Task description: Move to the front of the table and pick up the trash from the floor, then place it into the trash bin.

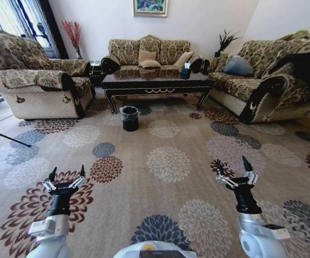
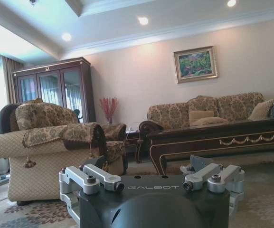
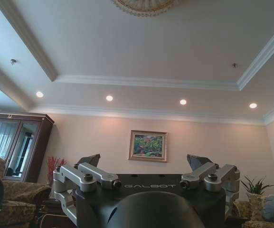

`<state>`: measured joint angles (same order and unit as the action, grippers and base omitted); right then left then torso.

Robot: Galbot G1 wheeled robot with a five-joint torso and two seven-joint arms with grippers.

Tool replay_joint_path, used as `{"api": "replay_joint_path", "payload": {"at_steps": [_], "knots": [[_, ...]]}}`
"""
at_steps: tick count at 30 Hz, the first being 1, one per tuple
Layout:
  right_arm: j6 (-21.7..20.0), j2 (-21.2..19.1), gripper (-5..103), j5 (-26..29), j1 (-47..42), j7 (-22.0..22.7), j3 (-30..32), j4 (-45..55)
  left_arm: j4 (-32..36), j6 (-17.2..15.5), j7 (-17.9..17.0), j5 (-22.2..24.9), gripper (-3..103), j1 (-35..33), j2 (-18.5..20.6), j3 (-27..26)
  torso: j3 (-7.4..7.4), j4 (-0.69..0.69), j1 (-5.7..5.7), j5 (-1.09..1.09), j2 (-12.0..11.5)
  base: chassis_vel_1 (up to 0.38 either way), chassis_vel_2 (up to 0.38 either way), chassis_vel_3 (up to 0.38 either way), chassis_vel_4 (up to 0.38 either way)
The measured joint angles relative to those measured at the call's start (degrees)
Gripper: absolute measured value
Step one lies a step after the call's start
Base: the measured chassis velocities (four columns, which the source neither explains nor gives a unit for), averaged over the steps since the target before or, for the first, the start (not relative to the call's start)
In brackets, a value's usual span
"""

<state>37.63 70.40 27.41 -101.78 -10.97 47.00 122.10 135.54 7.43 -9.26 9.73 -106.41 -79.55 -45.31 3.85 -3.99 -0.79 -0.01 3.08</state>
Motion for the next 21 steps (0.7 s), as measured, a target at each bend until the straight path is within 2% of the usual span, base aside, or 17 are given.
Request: {"api": "replay_joint_path", "payload": {"at_steps": [12,16,21], "knots": [[0.44,-0.21,100,0.17,0.54,-0.35,-0.01,-0.22,-0.08,0.29,0.17,-0.03,100,0.08,-0.43,0.22,0.00,0.00,0.01,0.05,0.00,-0.106,-0.116,0.100,0.101],[0.51,-0.17,100,0.08,0.60,-0.64,-0.07,-0.30,-0.27,0.52,0.23,-0.22,100,0.16,-0.54,0.25,-0.01,0.00,0.02,-0.02,0.01,0.000,0.000,0.000,0.000],[0.71,-0.06,100,0.05,0.66,-1.65,-0.16,-0.44,-0.33,0.56,0.23,-0.26,100,0.18,-0.60,0.20,0.00,0.00,0.01,-0.01,0.01,0.024,0.033,-0.002,-0.013]]}}
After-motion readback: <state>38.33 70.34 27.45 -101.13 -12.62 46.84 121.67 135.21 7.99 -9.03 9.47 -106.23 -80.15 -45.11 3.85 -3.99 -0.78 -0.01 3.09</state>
